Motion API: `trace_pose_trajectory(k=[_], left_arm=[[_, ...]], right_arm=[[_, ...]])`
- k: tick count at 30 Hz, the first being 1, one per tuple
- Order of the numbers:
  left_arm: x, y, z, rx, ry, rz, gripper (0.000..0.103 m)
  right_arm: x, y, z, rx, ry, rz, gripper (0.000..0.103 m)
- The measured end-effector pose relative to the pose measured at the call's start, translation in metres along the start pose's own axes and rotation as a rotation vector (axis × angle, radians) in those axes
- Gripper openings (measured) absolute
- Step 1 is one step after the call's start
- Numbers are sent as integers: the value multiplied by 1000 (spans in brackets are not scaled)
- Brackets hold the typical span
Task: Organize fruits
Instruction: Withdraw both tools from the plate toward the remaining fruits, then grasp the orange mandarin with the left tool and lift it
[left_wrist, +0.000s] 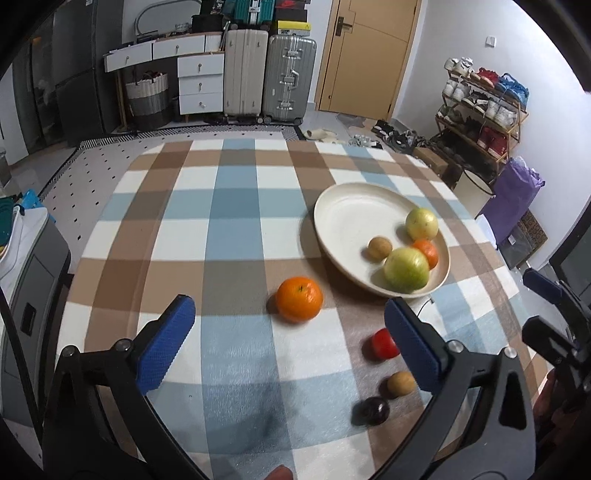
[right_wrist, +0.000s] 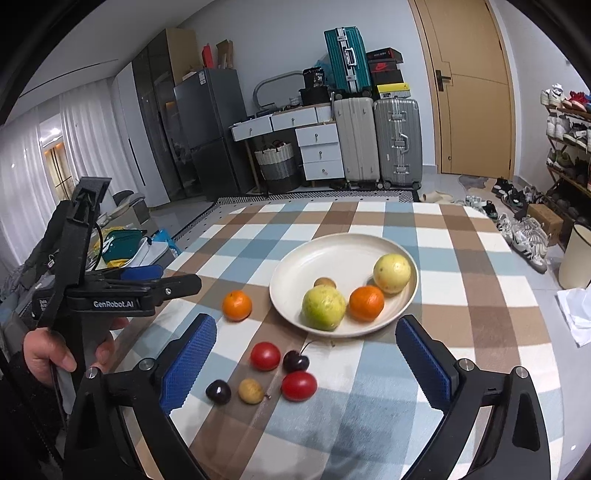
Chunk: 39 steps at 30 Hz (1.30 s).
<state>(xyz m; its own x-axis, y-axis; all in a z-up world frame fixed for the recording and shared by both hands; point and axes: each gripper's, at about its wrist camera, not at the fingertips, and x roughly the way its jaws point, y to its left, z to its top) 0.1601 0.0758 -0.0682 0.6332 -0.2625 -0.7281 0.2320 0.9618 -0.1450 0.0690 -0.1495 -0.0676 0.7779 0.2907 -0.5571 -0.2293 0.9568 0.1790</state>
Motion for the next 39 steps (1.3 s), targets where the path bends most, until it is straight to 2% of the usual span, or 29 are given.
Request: trace_pose_trajectory(k=[15, 22, 24, 26, 30, 33, 35, 37, 39], left_arm=[[65, 4, -7, -5, 91, 26, 102], [85, 7, -5, -6, 104, 36, 100], [89, 7, -4, -7, 105, 40, 95], [90, 6, -4, -3, 102, 40, 81], [92, 2, -3, 17, 98, 32, 73], [90, -2, -4, 29, 97, 6, 61], [89, -3, -4, 35, 96, -25, 47], [87, -5, -5, 38, 92, -54, 37], [86, -6, -7, 45, 86, -50, 36]], right_arm=[[25, -3, -23, 14, 90, 24, 100], [32, -5, -28, 17, 112, 24, 100], [34, -5, -28, 17, 116, 25, 100], [36, -5, -29, 17, 122, 24, 100], [38, -7, -29, 22, 126, 22, 100], [37, -7, -29, 23, 124, 20, 100], [37, -8, -28, 24, 121, 18, 100], [36, -8, -28, 25, 117, 18, 100], [35, -8, -28, 26, 115, 17, 100]])
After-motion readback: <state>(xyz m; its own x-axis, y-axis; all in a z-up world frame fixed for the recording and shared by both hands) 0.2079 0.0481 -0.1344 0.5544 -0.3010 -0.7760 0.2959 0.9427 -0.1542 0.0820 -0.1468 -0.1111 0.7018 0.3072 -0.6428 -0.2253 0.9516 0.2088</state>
